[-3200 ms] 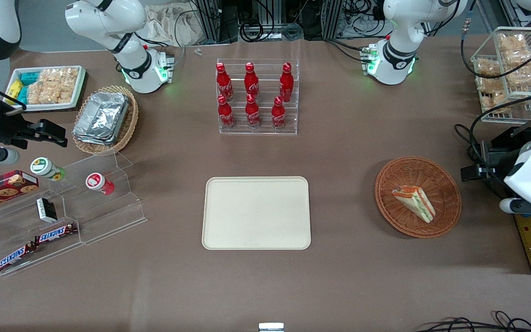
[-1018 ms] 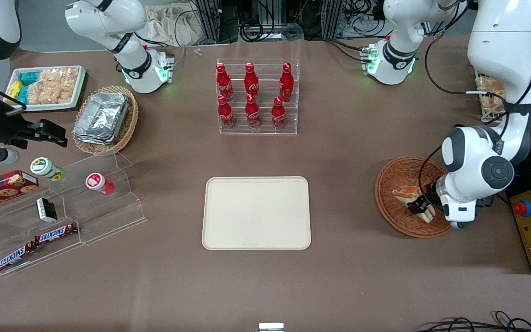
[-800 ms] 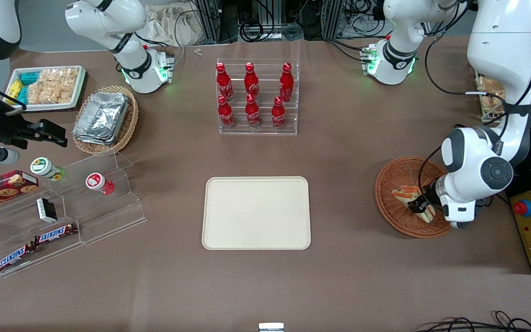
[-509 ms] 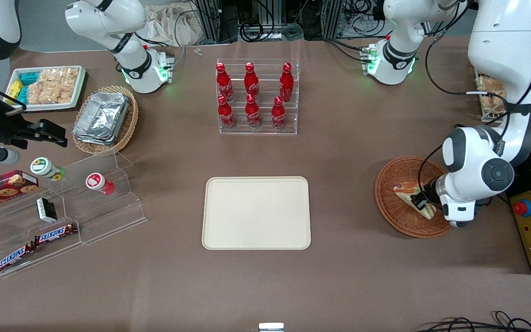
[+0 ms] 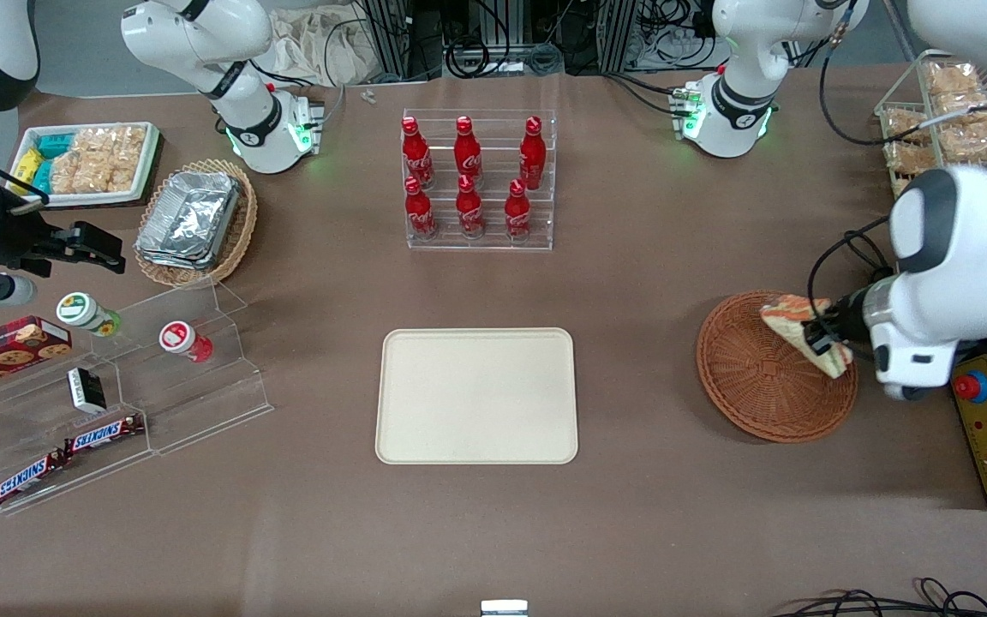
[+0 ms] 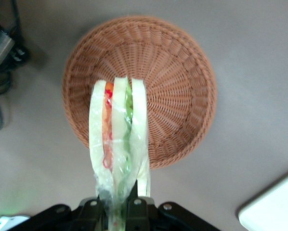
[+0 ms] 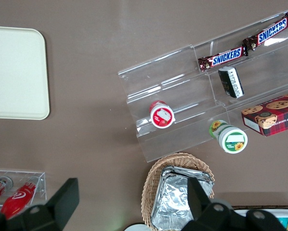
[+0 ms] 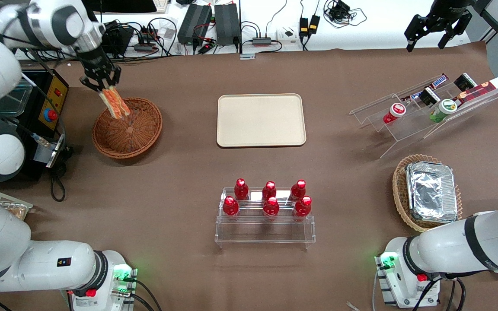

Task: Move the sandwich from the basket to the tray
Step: 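Lift the sandwich up out of the basket with the left gripper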

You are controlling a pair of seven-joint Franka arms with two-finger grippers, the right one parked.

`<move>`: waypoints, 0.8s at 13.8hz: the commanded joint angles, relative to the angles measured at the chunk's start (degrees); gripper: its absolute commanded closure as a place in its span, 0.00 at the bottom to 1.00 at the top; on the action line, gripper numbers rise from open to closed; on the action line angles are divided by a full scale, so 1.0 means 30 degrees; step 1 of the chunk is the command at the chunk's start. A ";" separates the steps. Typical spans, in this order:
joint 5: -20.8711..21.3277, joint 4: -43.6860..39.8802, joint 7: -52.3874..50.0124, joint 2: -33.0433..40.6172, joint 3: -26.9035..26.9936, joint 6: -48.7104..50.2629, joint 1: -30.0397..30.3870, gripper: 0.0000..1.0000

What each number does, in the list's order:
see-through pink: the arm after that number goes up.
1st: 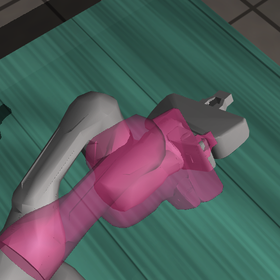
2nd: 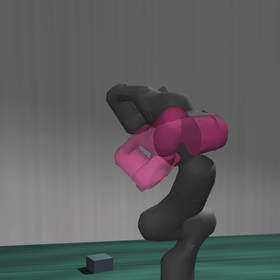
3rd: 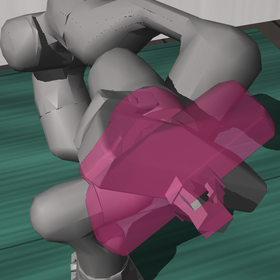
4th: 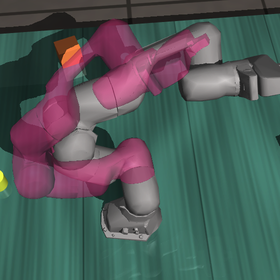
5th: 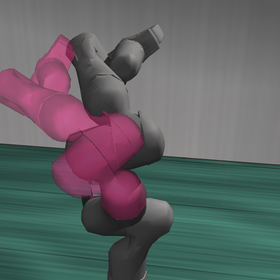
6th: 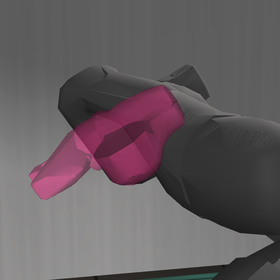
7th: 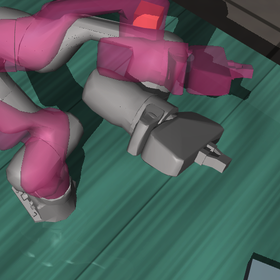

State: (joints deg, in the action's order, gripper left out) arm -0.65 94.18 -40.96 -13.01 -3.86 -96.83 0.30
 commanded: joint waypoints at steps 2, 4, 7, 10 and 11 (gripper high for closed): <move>-0.1393 -0.1862 0.2338 -0.0262 -0.0003 0.0990 -0.0012 1.00; -0.1368 -0.2328 0.3716 -0.0379 -0.1109 0.0873 -0.0217 1.00; -0.1162 -0.3180 0.5913 -0.0846 -0.3481 0.0639 -0.0334 1.00; -0.0317 -0.3094 0.6740 -0.1695 -0.5098 -0.0794 -0.1384 1.00; 0.0181 -0.3122 0.6740 -0.2249 -0.5101 -0.1349 -0.2289 1.00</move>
State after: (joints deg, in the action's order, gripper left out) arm -2.77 86.84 -22.33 -16.09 -18.51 -98.95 -3.13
